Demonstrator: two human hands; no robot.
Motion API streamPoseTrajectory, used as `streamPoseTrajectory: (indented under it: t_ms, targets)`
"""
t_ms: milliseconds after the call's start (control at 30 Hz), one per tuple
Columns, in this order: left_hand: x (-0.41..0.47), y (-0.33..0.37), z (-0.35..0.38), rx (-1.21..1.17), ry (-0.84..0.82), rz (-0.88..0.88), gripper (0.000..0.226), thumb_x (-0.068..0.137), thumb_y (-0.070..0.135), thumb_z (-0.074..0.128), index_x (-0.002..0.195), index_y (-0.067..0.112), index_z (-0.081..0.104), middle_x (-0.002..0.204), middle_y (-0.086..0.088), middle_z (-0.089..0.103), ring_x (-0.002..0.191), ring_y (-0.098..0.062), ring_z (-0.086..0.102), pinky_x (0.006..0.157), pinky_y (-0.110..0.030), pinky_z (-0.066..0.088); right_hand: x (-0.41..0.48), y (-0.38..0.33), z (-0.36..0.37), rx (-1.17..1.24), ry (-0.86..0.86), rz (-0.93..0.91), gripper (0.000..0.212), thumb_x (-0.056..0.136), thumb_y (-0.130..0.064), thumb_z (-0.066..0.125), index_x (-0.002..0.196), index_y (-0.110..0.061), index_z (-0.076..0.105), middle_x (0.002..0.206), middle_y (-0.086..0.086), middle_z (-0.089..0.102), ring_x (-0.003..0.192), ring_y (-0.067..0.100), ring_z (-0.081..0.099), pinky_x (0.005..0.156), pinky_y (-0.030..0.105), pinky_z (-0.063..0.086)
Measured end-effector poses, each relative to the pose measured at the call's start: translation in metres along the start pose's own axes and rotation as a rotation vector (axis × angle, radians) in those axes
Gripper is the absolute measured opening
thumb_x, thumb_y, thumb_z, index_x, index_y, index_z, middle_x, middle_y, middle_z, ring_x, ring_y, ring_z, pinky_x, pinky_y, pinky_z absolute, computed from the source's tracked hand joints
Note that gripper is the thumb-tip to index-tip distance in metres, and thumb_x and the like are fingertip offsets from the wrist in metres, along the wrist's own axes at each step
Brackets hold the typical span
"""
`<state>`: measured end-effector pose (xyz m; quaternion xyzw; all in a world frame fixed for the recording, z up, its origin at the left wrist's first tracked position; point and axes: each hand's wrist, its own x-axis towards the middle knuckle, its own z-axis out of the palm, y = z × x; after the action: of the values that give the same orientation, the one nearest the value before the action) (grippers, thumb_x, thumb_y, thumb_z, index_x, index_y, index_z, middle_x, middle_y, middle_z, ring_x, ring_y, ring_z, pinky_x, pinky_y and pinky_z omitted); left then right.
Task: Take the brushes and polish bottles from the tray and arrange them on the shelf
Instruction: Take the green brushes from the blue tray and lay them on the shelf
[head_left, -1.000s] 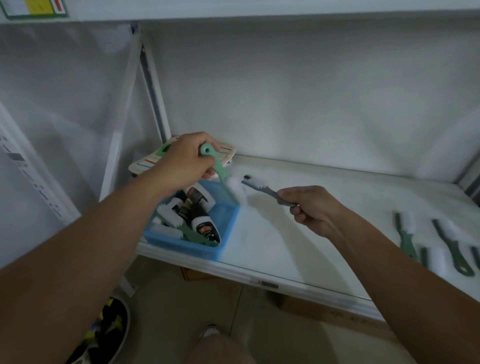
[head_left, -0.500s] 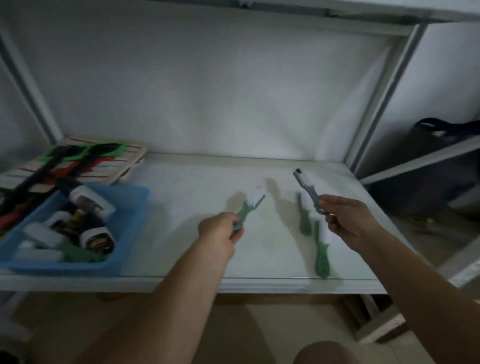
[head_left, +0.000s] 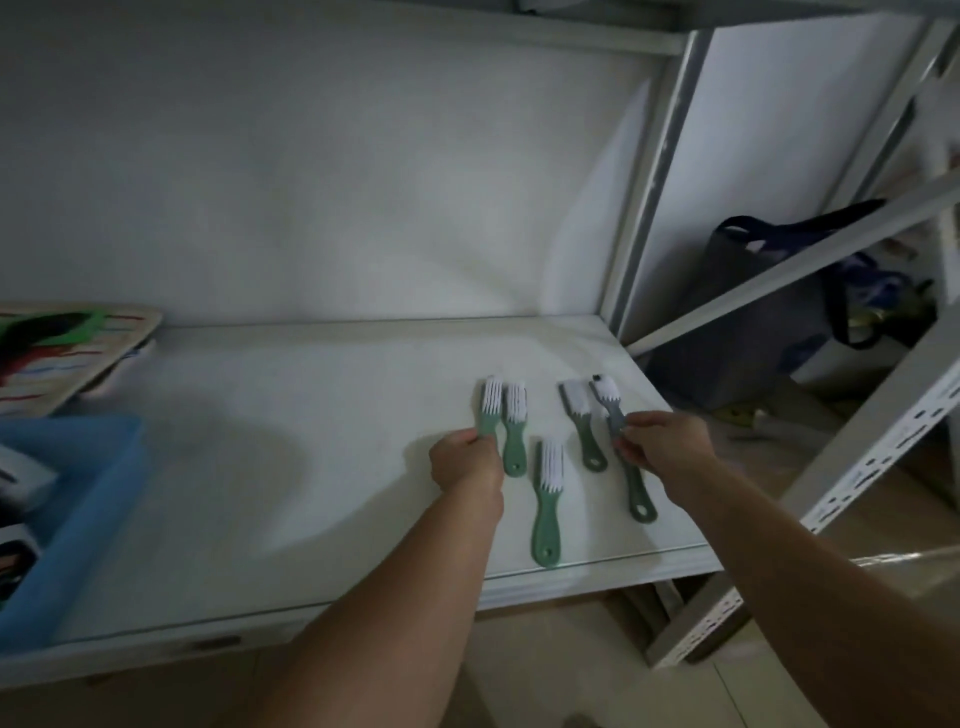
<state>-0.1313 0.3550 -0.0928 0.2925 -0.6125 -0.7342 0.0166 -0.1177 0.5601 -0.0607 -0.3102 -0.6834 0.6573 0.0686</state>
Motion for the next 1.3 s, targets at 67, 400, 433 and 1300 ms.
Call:
streamPoseTrajectory:
  t_ms: [67, 400, 433, 1300]
  targets:
    - [-0.003, 0.008, 0.0, 0.216, -0.115, 0.085, 0.018, 0.086, 0.005, 0.054, 0.088, 0.009, 0.072, 0.087, -0.012, 0.069, 0.083, -0.027, 0.066, 0.068, -0.029, 0.047, 0.002, -0.003, 0.0, -0.052, -0.001, -0.014, 0.014, 0.087, 0.012, 0.064, 0.089, -0.001, 0.07, 0.101, 0.024, 0.068, 0.078, 0.032, 0.071, 0.065, 0.029, 0.062]
    - [-0.028, 0.057, -0.247, 0.627, -0.141, 0.444, 0.028, 0.094, 0.019, 0.052, 0.115, 0.022, 0.07, 0.121, 0.003, 0.069, 0.11, -0.013, 0.063, 0.097, -0.03, 0.05, -0.131, 0.004, 0.167, -0.325, -0.284, -0.374, 0.023, 0.091, 0.008, 0.056, 0.108, -0.002, 0.069, 0.097, 0.017, 0.071, 0.065, 0.02, 0.069, 0.067, 0.033, 0.059]
    - [-0.028, 0.059, -0.252, 0.633, -0.145, 0.458, 0.024, 0.093, 0.021, 0.055, 0.11, 0.023, 0.071, 0.114, 0.005, 0.072, 0.104, -0.011, 0.065, 0.095, -0.03, 0.052, -0.137, 0.0, 0.172, -0.341, -0.293, -0.426, 0.021, 0.091, 0.007, 0.057, 0.105, -0.001, 0.069, 0.096, 0.016, 0.071, 0.062, 0.018, 0.07, 0.068, 0.037, 0.06]
    - [0.04, 0.158, -0.503, 1.463, -0.062, 0.379, 0.026, 0.079, 0.015, 0.076, 0.104, 0.018, 0.077, 0.105, 0.002, 0.074, 0.094, -0.015, 0.066, 0.087, -0.035, 0.055, -0.343, 0.015, 0.431, -1.402, -1.033, -1.02, 0.023, 0.088, -0.029, 0.064, 0.097, -0.012, 0.051, 0.091, 0.007, 0.054, 0.079, 0.025, 0.054, 0.068, 0.034, 0.049]
